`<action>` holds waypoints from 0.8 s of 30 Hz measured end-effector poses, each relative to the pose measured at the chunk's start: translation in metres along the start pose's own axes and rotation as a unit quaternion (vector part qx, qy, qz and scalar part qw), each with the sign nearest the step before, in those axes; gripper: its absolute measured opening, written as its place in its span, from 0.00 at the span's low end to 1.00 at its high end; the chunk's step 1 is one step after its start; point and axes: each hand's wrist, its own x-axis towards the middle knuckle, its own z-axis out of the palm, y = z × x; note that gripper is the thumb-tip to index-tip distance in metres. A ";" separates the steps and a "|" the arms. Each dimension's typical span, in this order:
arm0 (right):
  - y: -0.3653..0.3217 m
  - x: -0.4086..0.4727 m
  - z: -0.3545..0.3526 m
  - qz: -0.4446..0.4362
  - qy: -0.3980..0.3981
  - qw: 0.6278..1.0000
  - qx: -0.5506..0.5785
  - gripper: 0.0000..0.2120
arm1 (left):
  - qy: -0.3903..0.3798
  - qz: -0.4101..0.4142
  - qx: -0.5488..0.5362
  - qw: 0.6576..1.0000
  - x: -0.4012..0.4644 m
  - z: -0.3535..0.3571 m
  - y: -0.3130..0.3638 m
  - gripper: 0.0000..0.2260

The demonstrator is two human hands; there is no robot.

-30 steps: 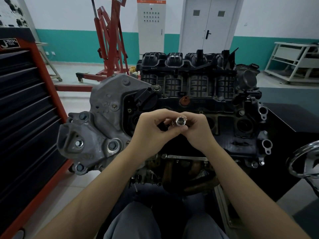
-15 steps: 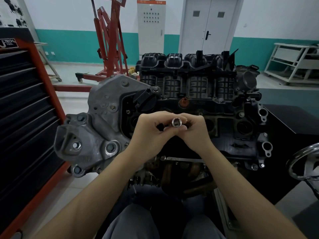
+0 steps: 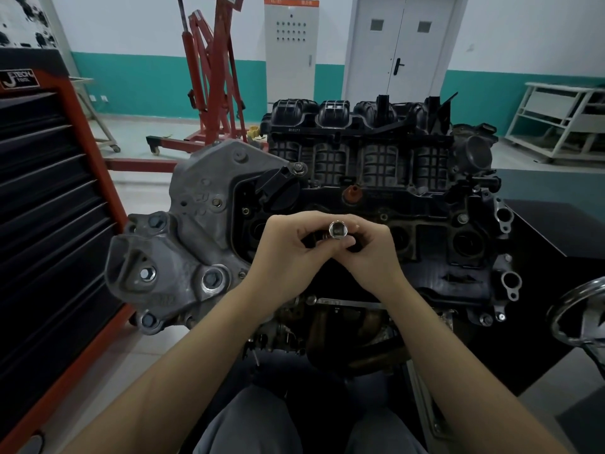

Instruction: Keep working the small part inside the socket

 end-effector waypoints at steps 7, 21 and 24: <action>0.003 -0.001 0.001 0.027 0.024 0.999 0.022 0.09 | 0.010 -0.012 -0.009 1.000 -0.001 0.001 0.001 0.10; 0.001 -0.001 0.000 0.020 0.016 0.999 0.033 0.09 | 0.043 -0.002 0.003 0.999 -0.002 0.004 0.005 0.08; -0.002 0.000 0.000 -0.003 -0.004 1.000 0.012 0.10 | 0.021 -0.008 -0.016 1.000 -0.001 0.002 0.004 0.08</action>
